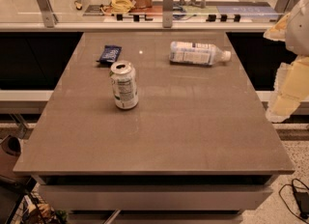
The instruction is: Pick blue plastic bottle
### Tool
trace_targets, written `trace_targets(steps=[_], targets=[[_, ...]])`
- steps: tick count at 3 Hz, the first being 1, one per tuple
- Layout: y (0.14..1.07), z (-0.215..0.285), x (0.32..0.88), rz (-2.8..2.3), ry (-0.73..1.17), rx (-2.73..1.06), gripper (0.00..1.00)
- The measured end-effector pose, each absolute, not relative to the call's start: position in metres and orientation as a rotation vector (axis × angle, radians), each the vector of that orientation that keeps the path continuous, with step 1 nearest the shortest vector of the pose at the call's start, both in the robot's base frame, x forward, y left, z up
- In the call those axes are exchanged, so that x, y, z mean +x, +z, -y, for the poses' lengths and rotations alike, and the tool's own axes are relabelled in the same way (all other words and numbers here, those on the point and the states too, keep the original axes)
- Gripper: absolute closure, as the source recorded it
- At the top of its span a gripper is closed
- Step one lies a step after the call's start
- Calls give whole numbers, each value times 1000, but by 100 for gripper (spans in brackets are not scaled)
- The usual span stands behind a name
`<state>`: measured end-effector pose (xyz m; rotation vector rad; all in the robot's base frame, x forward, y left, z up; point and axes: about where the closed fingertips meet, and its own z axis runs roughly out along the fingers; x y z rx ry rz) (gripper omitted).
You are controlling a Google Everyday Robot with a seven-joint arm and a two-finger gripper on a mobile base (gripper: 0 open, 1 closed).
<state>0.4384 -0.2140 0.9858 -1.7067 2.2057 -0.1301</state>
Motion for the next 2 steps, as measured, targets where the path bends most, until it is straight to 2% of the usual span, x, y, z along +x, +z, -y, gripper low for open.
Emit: trace_targets(steps=[2], targets=[[997,216,454,-2181,-148,-1712,0]])
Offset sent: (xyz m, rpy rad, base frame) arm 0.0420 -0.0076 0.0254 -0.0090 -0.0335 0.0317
